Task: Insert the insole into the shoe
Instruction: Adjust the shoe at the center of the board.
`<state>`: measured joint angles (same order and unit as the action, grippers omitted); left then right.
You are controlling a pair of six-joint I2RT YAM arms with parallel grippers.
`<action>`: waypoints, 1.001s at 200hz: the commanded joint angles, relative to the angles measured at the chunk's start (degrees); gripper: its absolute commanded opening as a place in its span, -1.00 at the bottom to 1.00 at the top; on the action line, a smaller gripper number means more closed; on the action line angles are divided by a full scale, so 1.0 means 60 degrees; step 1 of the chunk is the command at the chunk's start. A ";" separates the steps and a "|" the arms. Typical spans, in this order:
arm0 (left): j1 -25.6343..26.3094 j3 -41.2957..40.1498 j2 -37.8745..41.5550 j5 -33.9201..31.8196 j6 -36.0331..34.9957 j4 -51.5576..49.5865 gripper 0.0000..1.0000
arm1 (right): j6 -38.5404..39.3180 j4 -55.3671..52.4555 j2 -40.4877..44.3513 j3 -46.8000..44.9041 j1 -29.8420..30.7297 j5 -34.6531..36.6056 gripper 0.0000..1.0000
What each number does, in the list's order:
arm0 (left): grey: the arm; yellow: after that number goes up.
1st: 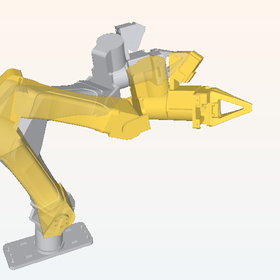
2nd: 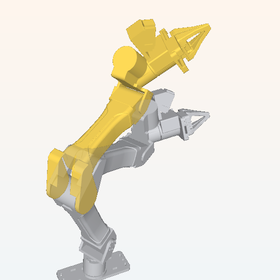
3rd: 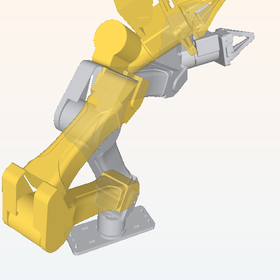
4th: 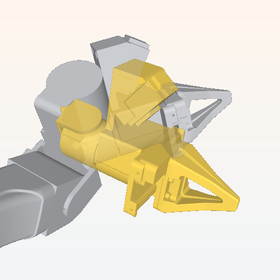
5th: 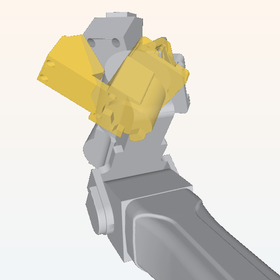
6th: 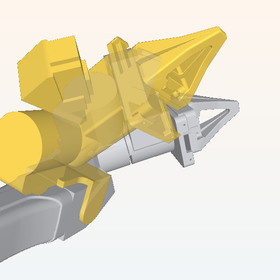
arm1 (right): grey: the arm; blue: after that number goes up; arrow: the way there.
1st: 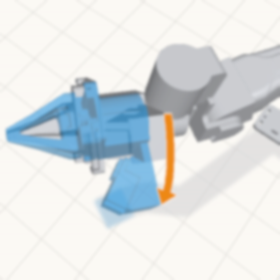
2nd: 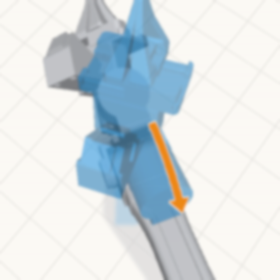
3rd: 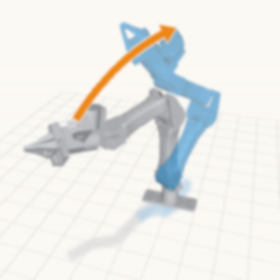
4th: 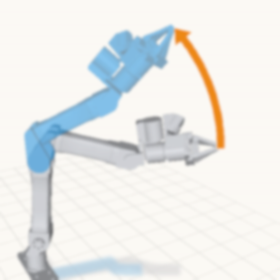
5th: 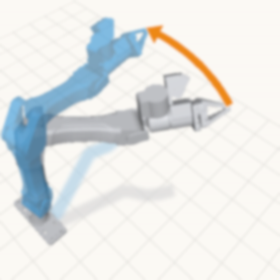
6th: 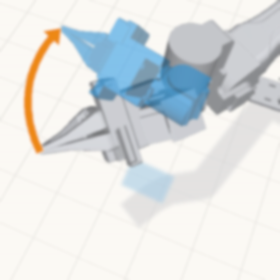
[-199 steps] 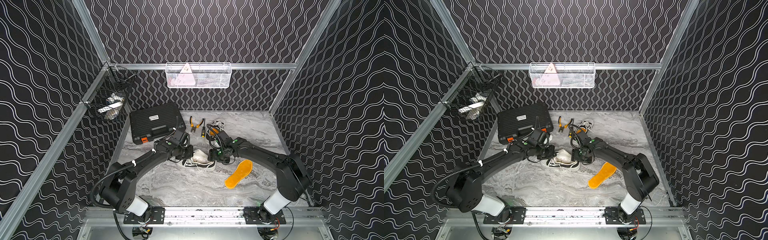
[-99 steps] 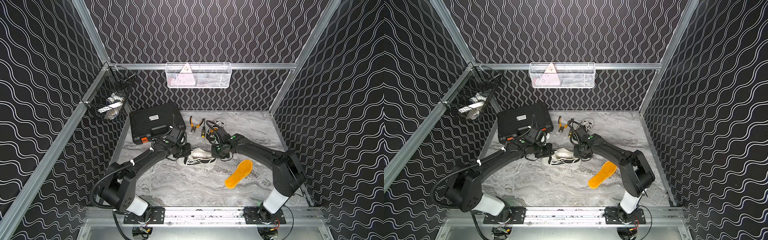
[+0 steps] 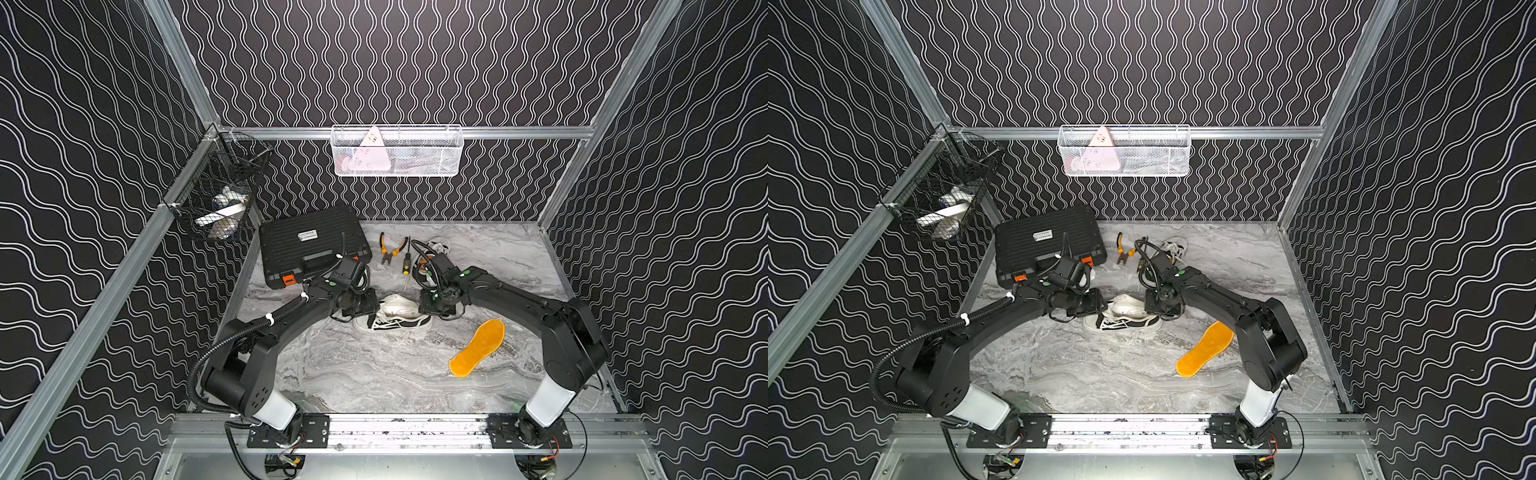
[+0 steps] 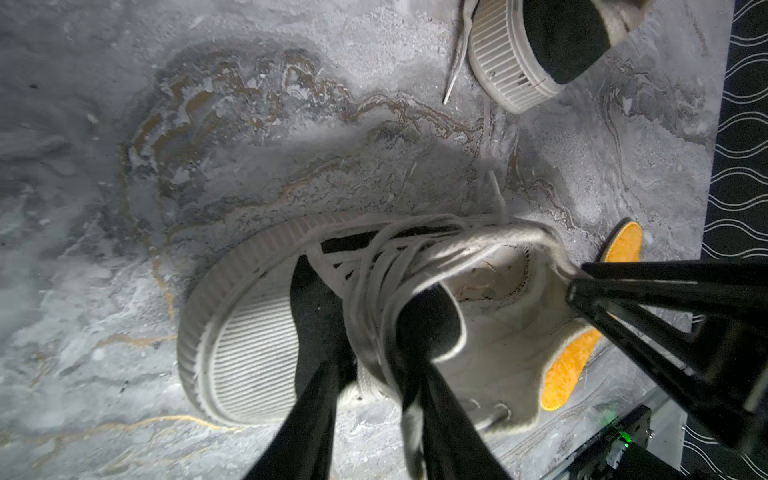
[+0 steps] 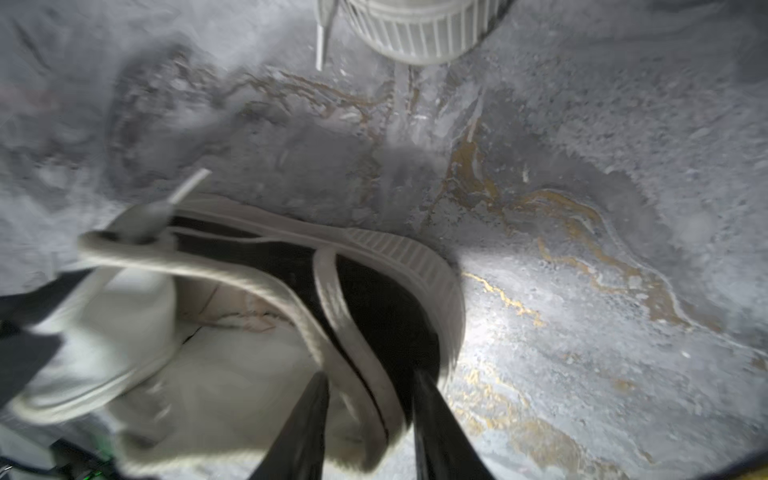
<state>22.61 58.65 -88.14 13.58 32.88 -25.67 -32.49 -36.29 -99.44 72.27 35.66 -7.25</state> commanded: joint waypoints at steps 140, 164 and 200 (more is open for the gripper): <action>-0.0040 0.1203 0.0962 -0.2131 -0.0676 -0.1619 0.33 | -0.0518 -0.2750 0.2435 -0.1864 -0.4053 0.0540 0.07; -0.0039 0.1458 0.0906 -0.2183 -0.0798 -0.1690 0.33 | -0.0642 -0.2625 0.2795 -0.2563 -0.4911 0.0855 0.08; -0.0033 0.1646 0.0852 -0.2134 -0.0866 -0.1638 0.34 | -0.0648 -0.1910 0.2637 -0.3370 -0.5681 0.0504 0.10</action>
<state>22.46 67.55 -82.81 1.37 28.49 -34.79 -35.44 -50.89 -82.89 54.24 3.27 -4.12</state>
